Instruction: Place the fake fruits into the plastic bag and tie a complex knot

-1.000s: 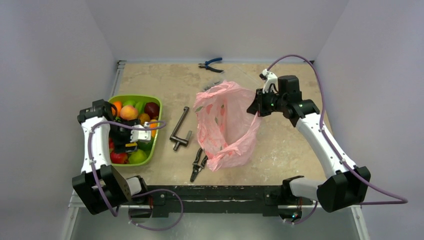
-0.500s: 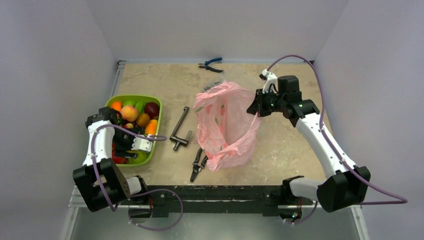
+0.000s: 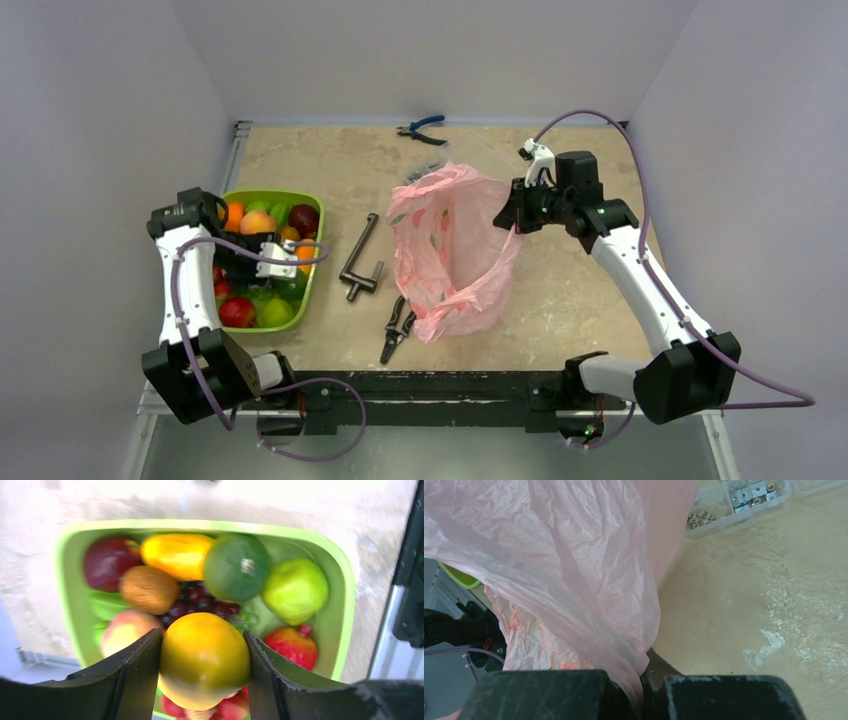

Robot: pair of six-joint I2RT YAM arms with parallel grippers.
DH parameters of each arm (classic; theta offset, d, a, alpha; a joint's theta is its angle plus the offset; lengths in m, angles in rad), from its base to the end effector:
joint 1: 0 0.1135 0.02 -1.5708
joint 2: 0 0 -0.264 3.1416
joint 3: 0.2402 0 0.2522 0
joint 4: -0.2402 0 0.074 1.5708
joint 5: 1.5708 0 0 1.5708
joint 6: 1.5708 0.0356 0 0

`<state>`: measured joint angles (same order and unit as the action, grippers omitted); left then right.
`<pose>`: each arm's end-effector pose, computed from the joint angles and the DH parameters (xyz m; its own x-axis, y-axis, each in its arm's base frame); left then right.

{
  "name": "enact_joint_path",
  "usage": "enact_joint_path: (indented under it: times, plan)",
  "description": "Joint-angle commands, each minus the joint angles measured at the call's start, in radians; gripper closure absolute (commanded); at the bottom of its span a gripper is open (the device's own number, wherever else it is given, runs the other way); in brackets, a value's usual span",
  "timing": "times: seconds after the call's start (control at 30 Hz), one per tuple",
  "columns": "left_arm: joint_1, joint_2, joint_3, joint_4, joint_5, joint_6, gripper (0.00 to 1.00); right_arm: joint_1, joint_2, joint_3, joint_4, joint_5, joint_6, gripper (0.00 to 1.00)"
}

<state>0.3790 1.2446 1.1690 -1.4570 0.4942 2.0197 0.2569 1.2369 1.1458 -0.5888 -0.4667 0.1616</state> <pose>0.1811 0.0540 0.2996 0.1246 0.9033 -0.4105 0.9704 -0.0248 0.2401 0.2524 0.0829 0.3339 -0.6911 -0.0330 -0.7220 -0.4601 0.7905 0.4043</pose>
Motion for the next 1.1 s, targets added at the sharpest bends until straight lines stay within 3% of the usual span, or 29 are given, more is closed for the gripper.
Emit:
enact_joint_path:
  times: [0.0,0.07,0.17,0.37,0.43,0.53,0.6,0.63,0.73,0.8,0.93,1.07]
  plan:
    - [-0.004,0.023,0.192,-0.333,0.304,-0.175,0.78,0.002,-0.001,0.008,0.032,-0.032,0.005,1.0]
    - [-0.012,0.04,0.263,-0.336,0.419,-0.364,0.78,0.001,0.003,0.008,0.032,-0.034,0.006,1.0]
    - [-0.07,0.036,0.33,-0.335,0.555,-0.527,0.79,0.002,0.005,0.003,0.034,-0.039,0.007,1.0]
    - [-0.298,0.054,0.454,-0.26,0.855,-1.009,0.82,0.002,0.006,0.005,0.036,-0.043,0.009,1.0]
    - [-0.384,0.007,0.402,-0.028,0.91,-1.327,0.82,0.002,0.007,0.001,0.04,-0.043,0.012,1.0]
    - [-0.526,-0.156,0.188,0.644,0.841,-1.935,0.82,0.002,0.01,0.001,0.043,-0.048,0.015,1.0]
    - [-0.603,-0.244,0.057,1.001,0.772,-2.201,0.82,0.002,0.01,0.0,0.045,-0.051,0.017,1.0]
    - [-0.675,-0.248,0.053,1.029,0.73,-2.21,0.82,0.001,0.01,-0.001,0.046,-0.054,0.016,1.0]
    - [-0.83,-0.186,0.13,0.914,0.596,-2.052,0.85,0.002,0.009,-0.003,0.049,-0.063,0.02,1.0]
    - [-0.892,-0.156,0.132,0.971,0.517,-2.006,0.86,0.002,0.009,-0.003,0.049,-0.065,0.02,1.0]
    - [-1.023,-0.043,0.199,0.917,0.332,-1.742,0.87,0.002,0.005,-0.008,0.049,-0.075,0.022,1.0]
    - [-1.1,0.034,0.138,1.076,0.183,-1.576,0.87,0.002,-0.003,-0.027,0.057,-0.083,0.025,1.0]
